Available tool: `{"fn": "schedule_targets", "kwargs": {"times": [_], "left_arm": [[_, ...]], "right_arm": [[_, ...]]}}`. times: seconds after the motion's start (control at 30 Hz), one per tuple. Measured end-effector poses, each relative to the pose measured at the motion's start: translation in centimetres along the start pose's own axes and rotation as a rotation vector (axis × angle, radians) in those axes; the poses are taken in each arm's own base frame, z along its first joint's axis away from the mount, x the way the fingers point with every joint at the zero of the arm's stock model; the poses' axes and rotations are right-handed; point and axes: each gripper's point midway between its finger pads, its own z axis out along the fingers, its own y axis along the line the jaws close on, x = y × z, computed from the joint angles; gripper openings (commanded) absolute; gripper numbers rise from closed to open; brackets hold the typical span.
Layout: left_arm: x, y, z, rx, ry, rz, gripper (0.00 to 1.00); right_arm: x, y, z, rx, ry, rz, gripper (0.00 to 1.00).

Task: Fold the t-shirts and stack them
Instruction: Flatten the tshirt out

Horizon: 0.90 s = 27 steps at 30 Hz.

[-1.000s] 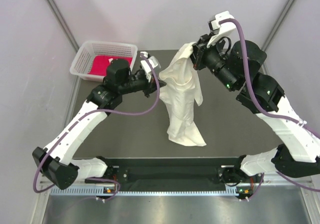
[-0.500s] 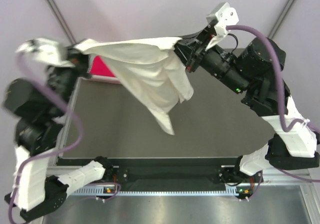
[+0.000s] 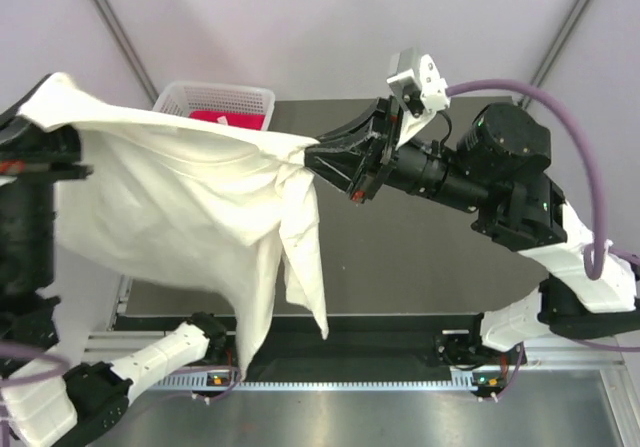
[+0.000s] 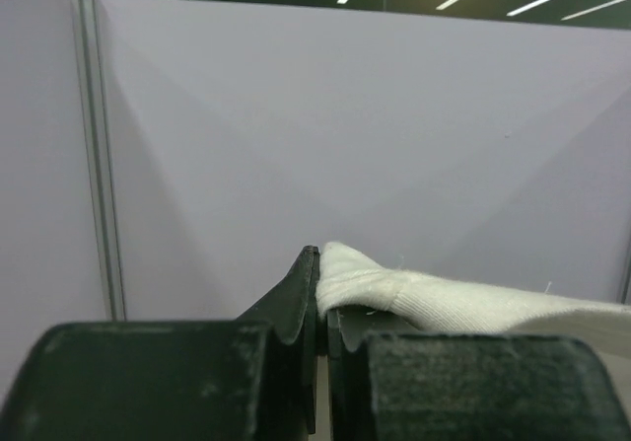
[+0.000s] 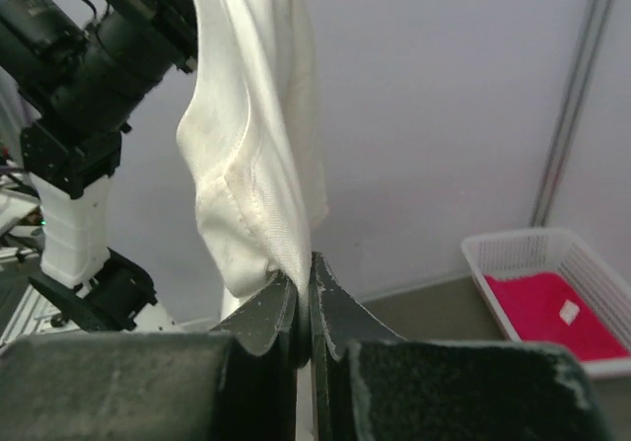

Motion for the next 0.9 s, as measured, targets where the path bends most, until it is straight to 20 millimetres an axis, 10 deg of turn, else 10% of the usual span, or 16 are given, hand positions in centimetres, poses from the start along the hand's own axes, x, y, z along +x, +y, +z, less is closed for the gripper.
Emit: {"fn": "schedule_targets", "kwargs": {"times": [0.2, 0.37, 0.57, 0.73, 0.9], "left_arm": [[13.5, -4.7, 5.5, 0.043, 0.226, 0.069, 0.00], [36.8, -11.1, 7.4, 0.157, 0.587, 0.175, 0.00], [62.1, -15.6, 0.9, 0.262, 0.993, 0.273, 0.00], [71.0, -20.2, 1.1, 0.312, 1.028, 0.255, 0.00], [72.2, -23.8, 8.6, 0.269, 0.834, 0.194, 0.00]], "right_arm": [[7.7, -6.0, -4.9, 0.311, 0.132, 0.040, 0.00], [17.7, -15.0, -13.9, 0.722, 0.293, 0.126, 0.00], [31.2, -24.1, -27.1, 1.184, 0.593, 0.252, 0.00], [34.8, -28.6, -33.9, 1.420, 0.665, 0.385, 0.00], [35.7, -31.2, -34.8, 1.482, 0.693, 0.421, 0.00]]}}
